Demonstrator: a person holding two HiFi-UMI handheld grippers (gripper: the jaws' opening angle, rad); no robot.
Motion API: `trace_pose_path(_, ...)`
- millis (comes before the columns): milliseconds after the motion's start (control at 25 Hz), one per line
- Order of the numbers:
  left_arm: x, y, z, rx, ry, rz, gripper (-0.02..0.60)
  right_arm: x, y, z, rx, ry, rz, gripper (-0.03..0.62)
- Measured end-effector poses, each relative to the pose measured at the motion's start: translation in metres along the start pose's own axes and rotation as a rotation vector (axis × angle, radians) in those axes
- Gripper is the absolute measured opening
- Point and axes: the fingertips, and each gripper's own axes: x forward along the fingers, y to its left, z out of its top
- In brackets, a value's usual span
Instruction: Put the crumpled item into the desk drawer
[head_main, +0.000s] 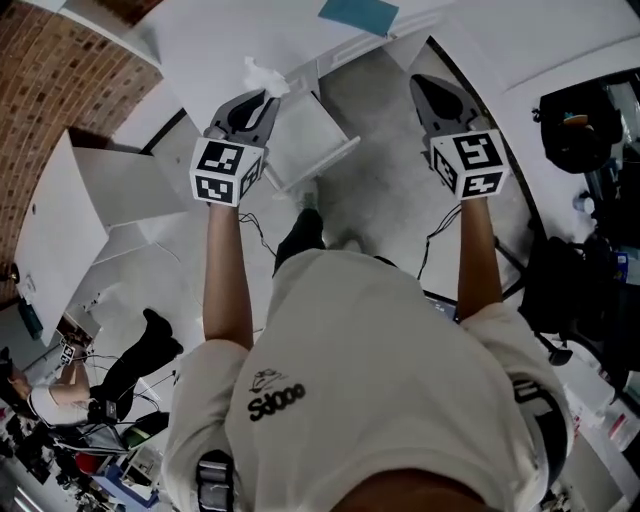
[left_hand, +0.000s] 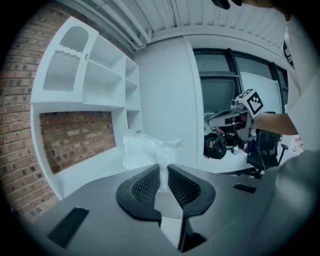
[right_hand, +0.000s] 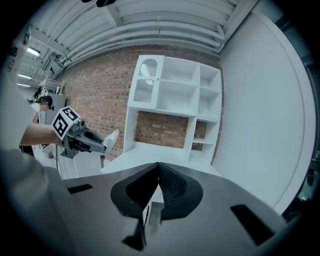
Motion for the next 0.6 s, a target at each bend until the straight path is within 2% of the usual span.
trace_pose_path(240,0.054,0.032,-0.026,0.004,0.075,-0.074,0.058,0.063,-0.011,-0.018,0.058,0.039,-0.009,0.006)
trace_pose_path(600,0.135,0.029,-0.091,0.040,0.212,-0.218,0.058,0.113,-0.016,-0.084,0.129,0.152,-0.019,0.006)
